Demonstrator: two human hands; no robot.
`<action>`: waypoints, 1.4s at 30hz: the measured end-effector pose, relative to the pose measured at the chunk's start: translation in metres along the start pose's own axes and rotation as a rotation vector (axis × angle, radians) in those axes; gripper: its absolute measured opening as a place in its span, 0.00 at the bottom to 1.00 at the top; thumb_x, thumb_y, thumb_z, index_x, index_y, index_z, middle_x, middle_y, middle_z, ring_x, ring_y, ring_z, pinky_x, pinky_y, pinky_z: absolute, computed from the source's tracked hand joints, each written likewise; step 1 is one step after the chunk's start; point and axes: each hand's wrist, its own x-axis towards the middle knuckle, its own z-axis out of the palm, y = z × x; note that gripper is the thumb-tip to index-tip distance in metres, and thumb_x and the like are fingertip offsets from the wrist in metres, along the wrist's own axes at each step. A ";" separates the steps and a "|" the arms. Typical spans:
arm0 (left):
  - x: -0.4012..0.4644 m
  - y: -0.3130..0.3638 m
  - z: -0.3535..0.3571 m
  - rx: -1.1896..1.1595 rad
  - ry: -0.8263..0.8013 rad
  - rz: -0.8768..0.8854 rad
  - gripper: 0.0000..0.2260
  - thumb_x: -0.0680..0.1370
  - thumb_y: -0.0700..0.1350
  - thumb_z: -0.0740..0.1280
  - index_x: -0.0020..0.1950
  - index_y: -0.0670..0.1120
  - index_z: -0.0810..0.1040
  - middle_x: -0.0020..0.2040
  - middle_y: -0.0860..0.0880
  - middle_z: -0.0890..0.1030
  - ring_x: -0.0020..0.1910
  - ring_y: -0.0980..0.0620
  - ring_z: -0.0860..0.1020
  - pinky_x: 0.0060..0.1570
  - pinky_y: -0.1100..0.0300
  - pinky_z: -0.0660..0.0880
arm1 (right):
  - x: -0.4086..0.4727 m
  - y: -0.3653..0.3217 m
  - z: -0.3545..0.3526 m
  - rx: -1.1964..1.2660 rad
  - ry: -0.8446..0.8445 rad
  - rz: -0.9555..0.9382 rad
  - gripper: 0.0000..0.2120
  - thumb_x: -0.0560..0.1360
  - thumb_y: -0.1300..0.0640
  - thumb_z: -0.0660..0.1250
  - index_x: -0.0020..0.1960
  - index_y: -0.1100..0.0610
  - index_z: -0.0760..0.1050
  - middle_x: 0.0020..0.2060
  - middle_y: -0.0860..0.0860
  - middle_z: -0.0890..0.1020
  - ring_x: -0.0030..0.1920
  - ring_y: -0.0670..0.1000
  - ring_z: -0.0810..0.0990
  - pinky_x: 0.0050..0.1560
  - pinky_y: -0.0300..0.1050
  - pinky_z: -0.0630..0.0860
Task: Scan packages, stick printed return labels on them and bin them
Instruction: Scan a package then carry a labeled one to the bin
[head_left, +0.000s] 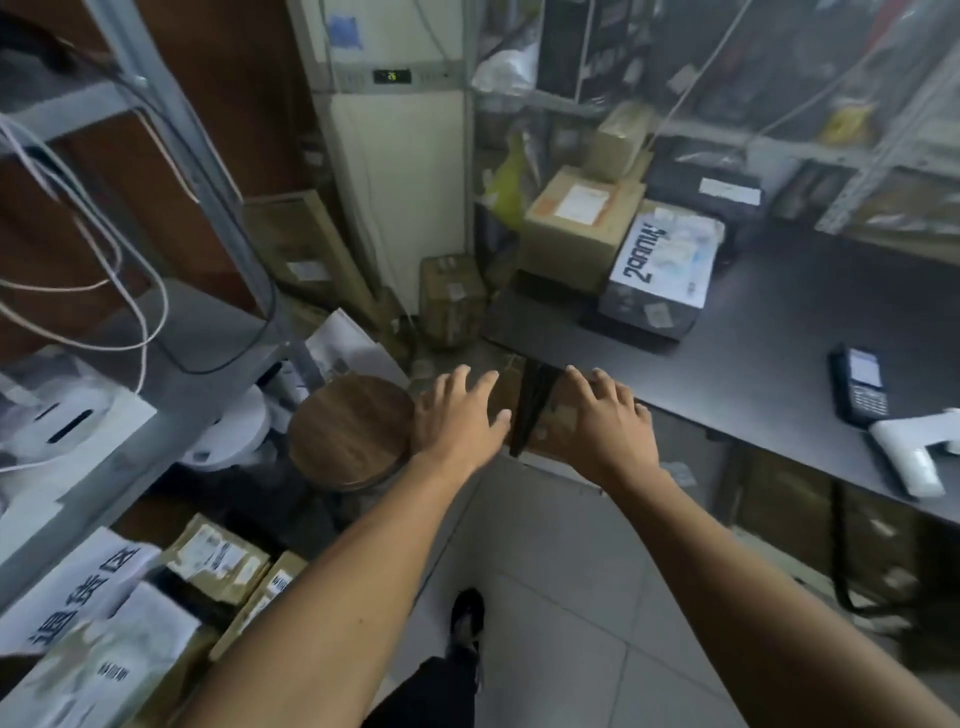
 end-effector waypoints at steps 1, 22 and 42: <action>0.016 0.008 -0.003 -0.003 0.000 0.018 0.26 0.81 0.59 0.60 0.78 0.55 0.60 0.78 0.48 0.61 0.76 0.45 0.59 0.70 0.46 0.63 | 0.011 0.009 -0.005 0.001 0.005 0.027 0.35 0.78 0.38 0.60 0.79 0.47 0.51 0.78 0.55 0.58 0.76 0.59 0.57 0.71 0.61 0.63; 0.263 0.159 0.009 -0.131 -0.177 0.204 0.26 0.81 0.61 0.58 0.78 0.62 0.56 0.76 0.46 0.62 0.72 0.43 0.64 0.64 0.46 0.68 | 0.204 0.148 -0.060 0.175 0.098 0.376 0.33 0.78 0.39 0.60 0.78 0.45 0.54 0.76 0.56 0.60 0.73 0.59 0.62 0.66 0.57 0.69; 0.334 0.201 0.114 -0.539 -0.313 -0.020 0.23 0.78 0.56 0.67 0.72 0.68 0.66 0.61 0.51 0.64 0.63 0.49 0.72 0.64 0.61 0.67 | 0.284 0.263 -0.004 0.767 -0.146 0.403 0.37 0.78 0.42 0.65 0.80 0.42 0.47 0.74 0.52 0.67 0.71 0.54 0.69 0.67 0.51 0.67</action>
